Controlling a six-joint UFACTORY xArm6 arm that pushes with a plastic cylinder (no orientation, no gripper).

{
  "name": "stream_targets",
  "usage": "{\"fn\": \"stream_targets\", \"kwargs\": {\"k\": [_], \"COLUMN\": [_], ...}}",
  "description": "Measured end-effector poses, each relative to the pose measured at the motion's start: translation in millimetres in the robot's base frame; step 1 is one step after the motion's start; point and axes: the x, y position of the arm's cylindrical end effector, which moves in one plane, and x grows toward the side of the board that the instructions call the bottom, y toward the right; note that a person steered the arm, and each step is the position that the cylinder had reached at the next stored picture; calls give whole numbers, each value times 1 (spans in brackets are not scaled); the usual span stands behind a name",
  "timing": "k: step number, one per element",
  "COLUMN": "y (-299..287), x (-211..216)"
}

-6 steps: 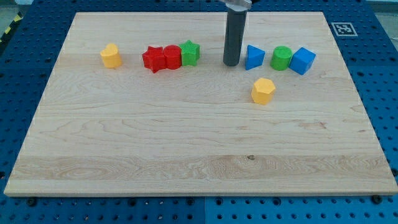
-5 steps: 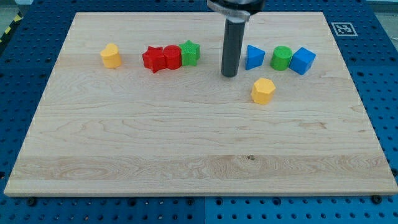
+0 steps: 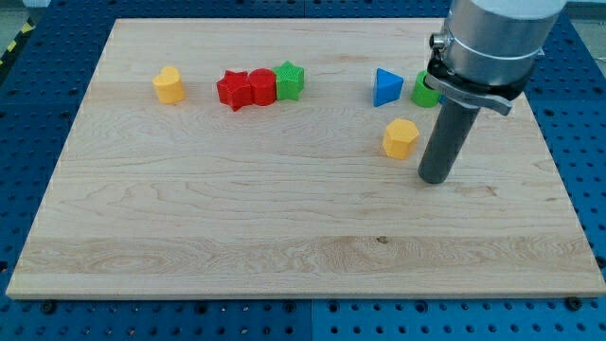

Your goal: Slide the hexagon to the bottom left of the triangle

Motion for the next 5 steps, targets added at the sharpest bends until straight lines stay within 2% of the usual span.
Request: {"fn": "stream_targets", "kwargs": {"k": [3, 5], "y": [-8, -36], "x": [-44, -44]}}
